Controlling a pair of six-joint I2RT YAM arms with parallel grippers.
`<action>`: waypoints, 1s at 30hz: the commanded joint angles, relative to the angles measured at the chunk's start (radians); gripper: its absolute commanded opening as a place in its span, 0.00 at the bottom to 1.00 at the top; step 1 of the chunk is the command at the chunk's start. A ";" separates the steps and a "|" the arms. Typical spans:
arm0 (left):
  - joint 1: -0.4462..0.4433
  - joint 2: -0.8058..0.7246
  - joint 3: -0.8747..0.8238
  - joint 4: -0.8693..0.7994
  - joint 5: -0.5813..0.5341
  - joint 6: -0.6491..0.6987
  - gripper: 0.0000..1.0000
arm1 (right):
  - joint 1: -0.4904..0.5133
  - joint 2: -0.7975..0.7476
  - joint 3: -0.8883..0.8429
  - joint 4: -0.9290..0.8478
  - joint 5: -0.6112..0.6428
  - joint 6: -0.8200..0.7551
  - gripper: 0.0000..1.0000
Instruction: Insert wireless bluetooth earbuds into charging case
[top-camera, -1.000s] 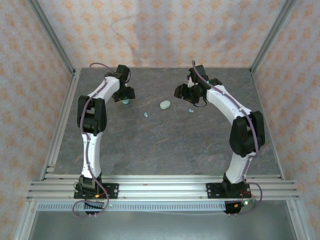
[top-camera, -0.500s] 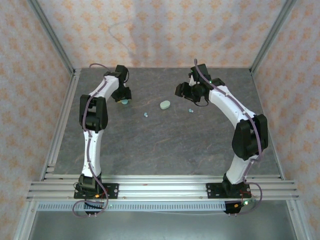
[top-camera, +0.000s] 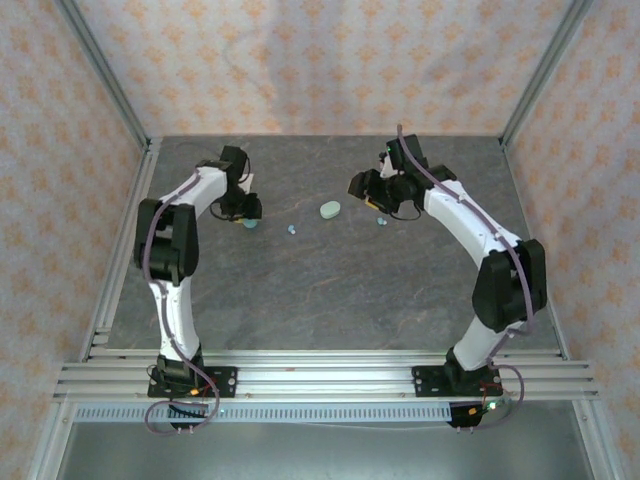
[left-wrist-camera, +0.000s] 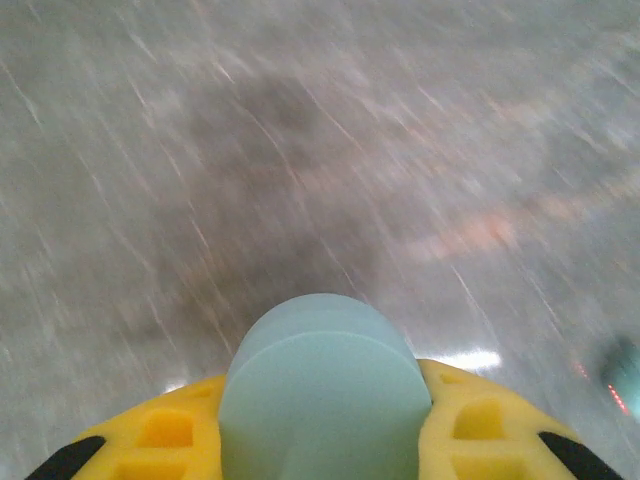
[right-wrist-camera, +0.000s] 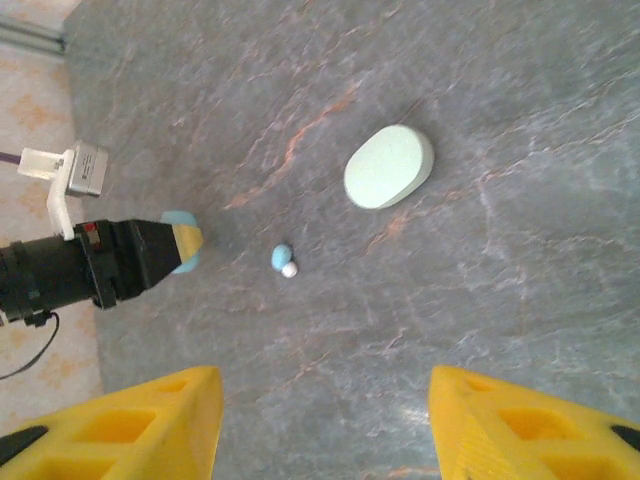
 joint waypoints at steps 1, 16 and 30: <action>-0.054 -0.181 -0.093 0.096 0.128 0.114 0.12 | -0.003 -0.075 -0.026 0.048 -0.092 0.068 0.57; -0.309 -0.622 -0.415 0.366 0.331 0.141 0.18 | 0.133 -0.203 -0.053 -0.028 -0.218 0.096 0.58; -0.427 -0.687 -0.414 0.413 0.373 0.131 0.20 | 0.214 -0.167 -0.023 -0.134 -0.253 0.012 0.58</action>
